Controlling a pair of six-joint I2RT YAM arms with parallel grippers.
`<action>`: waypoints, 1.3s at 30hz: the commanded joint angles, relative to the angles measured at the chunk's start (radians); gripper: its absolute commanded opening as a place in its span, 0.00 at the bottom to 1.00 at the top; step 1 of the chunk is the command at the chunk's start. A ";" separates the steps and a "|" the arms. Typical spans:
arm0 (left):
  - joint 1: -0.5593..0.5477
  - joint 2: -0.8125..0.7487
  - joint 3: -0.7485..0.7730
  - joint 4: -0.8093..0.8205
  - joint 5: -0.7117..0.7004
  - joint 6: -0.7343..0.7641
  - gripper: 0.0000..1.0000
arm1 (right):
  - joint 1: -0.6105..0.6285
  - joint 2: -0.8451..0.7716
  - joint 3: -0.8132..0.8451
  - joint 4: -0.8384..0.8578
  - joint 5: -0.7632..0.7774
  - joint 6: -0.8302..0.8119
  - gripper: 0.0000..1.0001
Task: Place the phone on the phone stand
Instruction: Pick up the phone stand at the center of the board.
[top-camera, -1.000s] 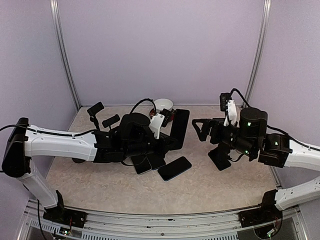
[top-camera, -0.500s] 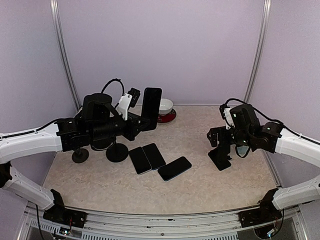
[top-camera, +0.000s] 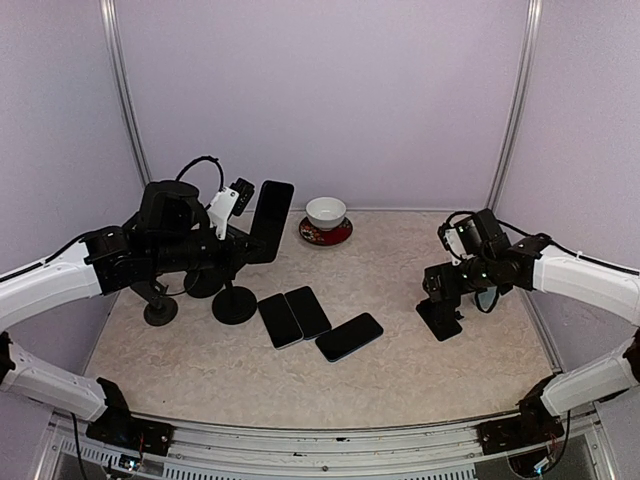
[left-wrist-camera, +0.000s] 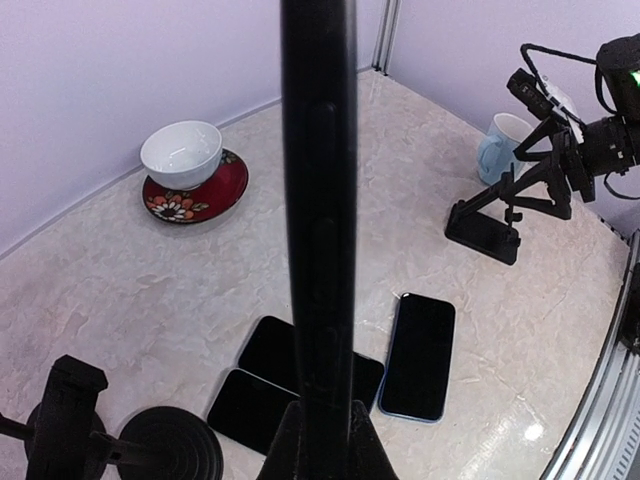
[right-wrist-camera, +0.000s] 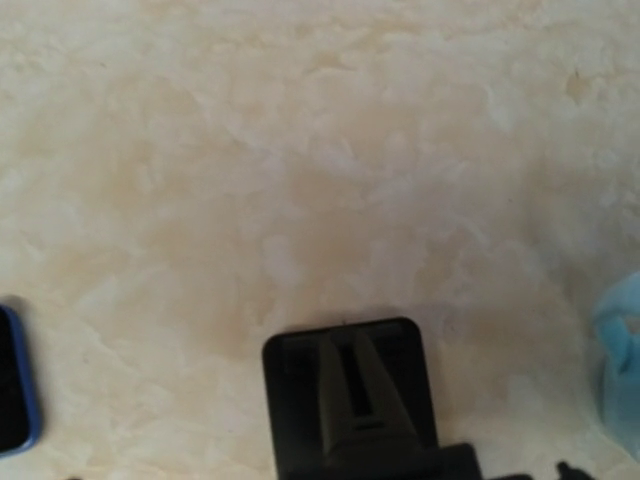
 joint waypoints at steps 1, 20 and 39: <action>0.019 -0.056 0.005 0.019 0.006 0.059 0.00 | -0.031 0.036 0.023 -0.001 -0.018 -0.023 1.00; 0.121 -0.139 -0.163 0.201 0.089 0.031 0.00 | -0.051 0.109 0.036 0.002 0.008 -0.035 0.83; 0.154 -0.127 -0.166 0.205 0.097 0.014 0.00 | -0.051 0.117 0.180 0.028 0.009 -0.014 0.54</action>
